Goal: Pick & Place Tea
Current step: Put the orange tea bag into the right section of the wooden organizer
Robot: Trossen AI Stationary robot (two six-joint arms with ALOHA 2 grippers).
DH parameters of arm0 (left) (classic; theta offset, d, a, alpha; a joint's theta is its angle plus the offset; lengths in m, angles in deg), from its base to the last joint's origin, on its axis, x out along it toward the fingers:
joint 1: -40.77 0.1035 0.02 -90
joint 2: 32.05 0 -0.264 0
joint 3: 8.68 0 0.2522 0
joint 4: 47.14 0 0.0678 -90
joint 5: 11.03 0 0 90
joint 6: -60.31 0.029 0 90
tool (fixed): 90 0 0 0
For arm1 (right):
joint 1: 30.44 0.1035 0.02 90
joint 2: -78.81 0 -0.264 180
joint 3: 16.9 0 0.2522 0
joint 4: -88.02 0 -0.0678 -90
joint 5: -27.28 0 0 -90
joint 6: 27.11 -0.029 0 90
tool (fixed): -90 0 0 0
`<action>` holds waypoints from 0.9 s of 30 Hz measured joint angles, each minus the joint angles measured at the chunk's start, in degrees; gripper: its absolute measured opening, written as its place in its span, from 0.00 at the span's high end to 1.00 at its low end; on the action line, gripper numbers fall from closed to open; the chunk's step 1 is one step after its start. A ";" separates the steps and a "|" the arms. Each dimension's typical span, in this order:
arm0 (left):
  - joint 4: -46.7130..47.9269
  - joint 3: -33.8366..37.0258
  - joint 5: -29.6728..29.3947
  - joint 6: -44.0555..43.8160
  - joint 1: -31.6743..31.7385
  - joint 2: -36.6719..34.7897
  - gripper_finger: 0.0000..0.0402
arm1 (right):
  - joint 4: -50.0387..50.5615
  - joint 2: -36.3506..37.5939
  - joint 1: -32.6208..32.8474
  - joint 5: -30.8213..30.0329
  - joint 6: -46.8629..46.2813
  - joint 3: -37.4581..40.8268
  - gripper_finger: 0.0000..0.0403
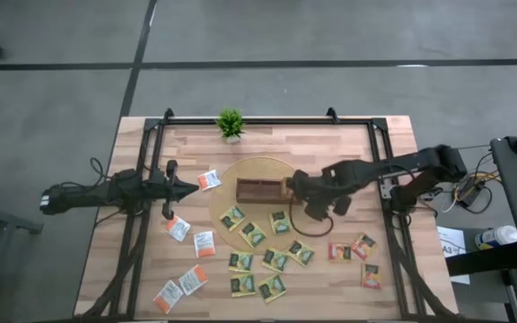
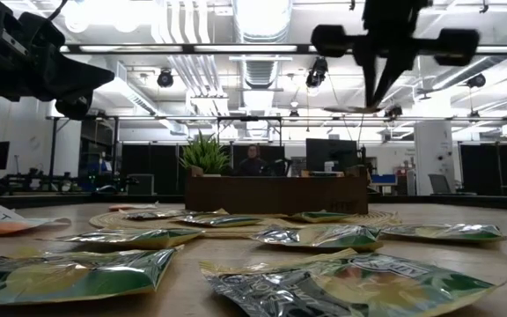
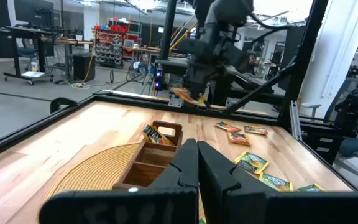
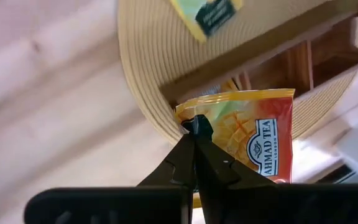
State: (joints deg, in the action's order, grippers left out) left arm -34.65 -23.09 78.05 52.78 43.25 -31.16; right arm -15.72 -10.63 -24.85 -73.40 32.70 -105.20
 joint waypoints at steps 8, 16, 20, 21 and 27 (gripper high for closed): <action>0.00 0.00 0.01 0.00 0.00 0.01 1.00 | -1.68 -1.59 -2.75 -6.42 20.09 -0.73 0.98; 0.00 0.00 0.01 0.00 0.01 0.01 1.00 | -5.41 -1.59 -3.12 -7.26 31.61 -0.33 0.98; 0.00 0.00 0.01 0.00 0.02 -0.01 1.00 | -7.10 -1.59 -3.26 -7.54 38.40 -0.26 0.98; 0.00 0.00 0.01 0.00 0.00 0.01 1.00 | -7.34 -1.59 -3.28 -7.55 39.84 -0.26 0.98; 0.00 0.01 0.01 0.00 0.02 0.00 1.00 | -7.90 -4.09 -3.89 -11.94 44.29 -0.07 0.98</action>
State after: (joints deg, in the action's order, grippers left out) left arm -34.65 -23.08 78.06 52.78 43.27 -31.16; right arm -23.62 -14.72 -28.74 -85.34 76.99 -105.26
